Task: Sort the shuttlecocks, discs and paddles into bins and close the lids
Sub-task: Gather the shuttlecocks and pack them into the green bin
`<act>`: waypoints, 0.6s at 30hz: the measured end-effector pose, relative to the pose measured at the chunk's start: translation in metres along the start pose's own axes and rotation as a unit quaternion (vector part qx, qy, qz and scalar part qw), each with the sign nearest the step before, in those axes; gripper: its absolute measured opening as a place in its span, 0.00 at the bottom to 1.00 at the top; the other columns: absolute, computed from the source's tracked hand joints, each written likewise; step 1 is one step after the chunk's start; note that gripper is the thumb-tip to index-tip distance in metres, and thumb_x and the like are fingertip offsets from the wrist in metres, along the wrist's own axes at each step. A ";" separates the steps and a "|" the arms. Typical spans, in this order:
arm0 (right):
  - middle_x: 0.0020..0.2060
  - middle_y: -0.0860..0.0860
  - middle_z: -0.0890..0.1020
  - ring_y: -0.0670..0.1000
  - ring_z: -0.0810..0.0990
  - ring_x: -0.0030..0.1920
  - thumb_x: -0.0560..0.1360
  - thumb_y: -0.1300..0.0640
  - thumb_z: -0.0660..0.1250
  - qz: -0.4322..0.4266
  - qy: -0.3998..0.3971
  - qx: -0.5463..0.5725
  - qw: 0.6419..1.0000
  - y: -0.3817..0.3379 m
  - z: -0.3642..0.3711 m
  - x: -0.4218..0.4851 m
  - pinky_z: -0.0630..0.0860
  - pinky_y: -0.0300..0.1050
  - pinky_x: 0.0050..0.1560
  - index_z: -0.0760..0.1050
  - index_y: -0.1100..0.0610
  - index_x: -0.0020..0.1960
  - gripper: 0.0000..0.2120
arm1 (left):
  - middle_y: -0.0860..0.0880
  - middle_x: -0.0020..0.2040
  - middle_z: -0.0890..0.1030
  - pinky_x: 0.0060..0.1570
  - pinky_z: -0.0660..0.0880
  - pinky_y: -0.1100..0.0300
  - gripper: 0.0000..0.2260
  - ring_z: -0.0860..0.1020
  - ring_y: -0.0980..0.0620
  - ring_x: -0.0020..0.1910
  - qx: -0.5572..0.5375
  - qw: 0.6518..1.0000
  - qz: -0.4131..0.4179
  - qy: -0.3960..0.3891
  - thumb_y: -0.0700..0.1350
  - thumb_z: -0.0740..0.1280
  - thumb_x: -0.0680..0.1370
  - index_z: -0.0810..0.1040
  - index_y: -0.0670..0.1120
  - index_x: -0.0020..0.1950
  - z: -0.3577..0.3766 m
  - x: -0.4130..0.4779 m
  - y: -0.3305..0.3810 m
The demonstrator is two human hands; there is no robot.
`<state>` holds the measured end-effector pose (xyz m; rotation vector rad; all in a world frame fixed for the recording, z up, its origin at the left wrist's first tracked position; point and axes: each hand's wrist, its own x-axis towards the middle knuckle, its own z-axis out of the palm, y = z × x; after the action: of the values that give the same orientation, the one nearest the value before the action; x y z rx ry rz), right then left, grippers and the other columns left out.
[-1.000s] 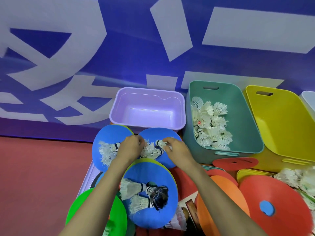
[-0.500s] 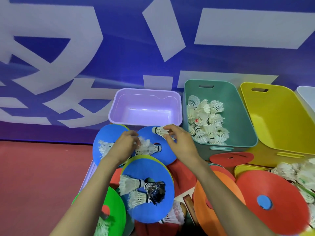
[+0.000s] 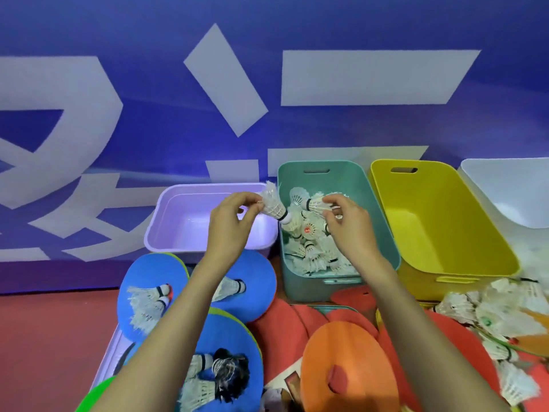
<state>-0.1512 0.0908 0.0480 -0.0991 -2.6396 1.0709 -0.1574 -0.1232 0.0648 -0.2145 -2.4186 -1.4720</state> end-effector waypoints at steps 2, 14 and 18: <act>0.56 0.52 0.80 0.53 0.79 0.50 0.77 0.60 0.63 0.028 -0.027 -0.061 0.997 0.021 -0.004 0.021 0.76 0.49 0.52 0.75 0.54 0.59 0.11 | 0.58 0.43 0.80 0.44 0.69 0.69 0.04 0.76 0.56 0.43 0.021 1.000 0.017 -0.012 0.41 0.68 0.76 0.79 0.51 0.43 0.029 0.014 0.006; 0.55 0.59 0.79 0.59 0.78 0.54 0.75 0.69 0.58 0.020 -0.156 -0.299 0.941 0.075 0.009 0.124 0.75 0.49 0.50 0.75 0.61 0.59 0.15 | 0.47 0.49 0.81 0.40 0.69 0.55 0.08 0.75 0.45 0.51 0.335 0.939 0.053 -0.057 0.39 0.61 0.77 0.80 0.44 0.50 0.142 0.107 -0.001; 0.60 0.58 0.75 0.59 0.73 0.60 0.76 0.67 0.59 0.006 -0.198 -0.279 0.940 0.089 0.011 0.129 0.72 0.50 0.57 0.71 0.59 0.65 0.19 | 0.46 0.47 0.80 0.39 0.67 0.56 0.10 0.76 0.45 0.48 0.437 0.889 0.065 -0.117 0.35 0.60 0.75 0.79 0.44 0.48 0.168 0.124 -0.014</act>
<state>-0.2822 0.1694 0.0100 -0.0166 -3.2383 0.3310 -0.3078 0.0161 0.0220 -0.3414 -2.9123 -0.2038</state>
